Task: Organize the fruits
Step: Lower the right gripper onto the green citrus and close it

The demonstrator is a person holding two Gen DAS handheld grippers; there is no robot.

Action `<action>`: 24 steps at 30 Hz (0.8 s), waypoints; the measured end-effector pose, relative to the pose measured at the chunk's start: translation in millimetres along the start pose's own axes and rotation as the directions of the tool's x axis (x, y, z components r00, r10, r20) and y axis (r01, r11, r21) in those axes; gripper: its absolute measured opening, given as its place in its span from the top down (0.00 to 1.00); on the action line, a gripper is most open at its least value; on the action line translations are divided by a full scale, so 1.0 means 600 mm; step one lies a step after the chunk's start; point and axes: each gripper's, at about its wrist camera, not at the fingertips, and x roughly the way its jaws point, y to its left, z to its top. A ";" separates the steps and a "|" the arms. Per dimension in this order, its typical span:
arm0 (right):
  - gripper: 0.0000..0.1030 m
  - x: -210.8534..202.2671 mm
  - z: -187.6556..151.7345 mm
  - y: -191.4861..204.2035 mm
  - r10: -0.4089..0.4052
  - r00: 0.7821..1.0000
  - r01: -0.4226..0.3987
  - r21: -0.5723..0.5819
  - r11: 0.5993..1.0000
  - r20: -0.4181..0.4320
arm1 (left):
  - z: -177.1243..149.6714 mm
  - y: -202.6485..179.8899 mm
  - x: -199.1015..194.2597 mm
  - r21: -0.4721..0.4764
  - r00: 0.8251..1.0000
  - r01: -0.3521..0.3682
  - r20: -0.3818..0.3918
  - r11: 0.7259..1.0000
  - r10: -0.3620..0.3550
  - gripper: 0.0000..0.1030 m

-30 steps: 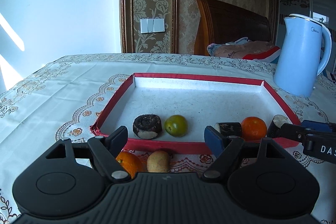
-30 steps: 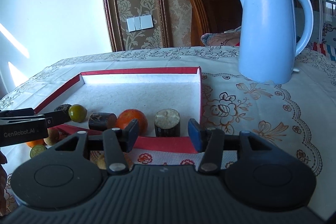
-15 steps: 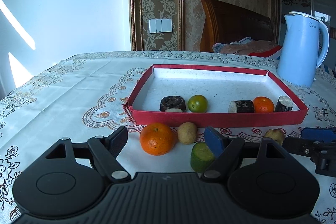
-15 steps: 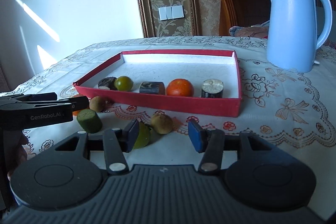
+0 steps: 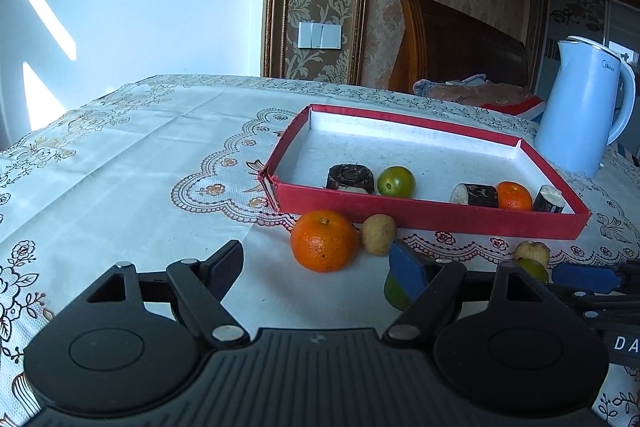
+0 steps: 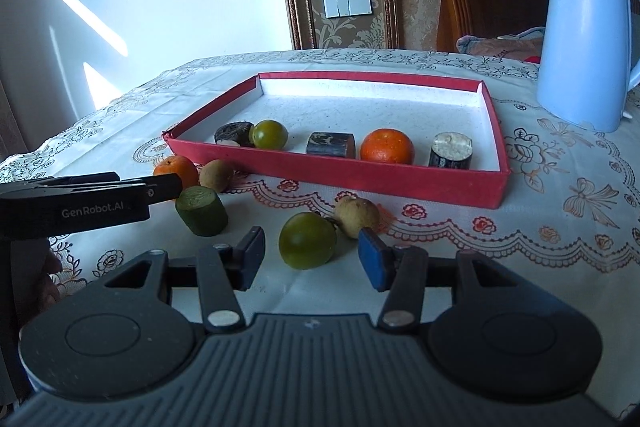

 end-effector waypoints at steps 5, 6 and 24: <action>0.52 0.006 0.000 0.003 -0.002 1.000 0.002 -0.004 1.000 -0.013 | -0.003 0.000 -0.003 0.001 1.000 0.006 -0.006 1.000 -0.006 0.18; 0.52 0.008 0.000 0.003 -0.002 1.000 0.002 -0.004 1.000 -0.018 | -0.003 0.000 -0.003 0.000 1.000 0.005 -0.006 1.000 -0.005 0.18; 0.57 0.035 0.009 0.014 -0.053 0.996 0.053 -0.008 0.999 -0.066 | -0.003 0.003 0.001 -0.010 1.000 -0.012 -0.020 1.000 0.012 0.14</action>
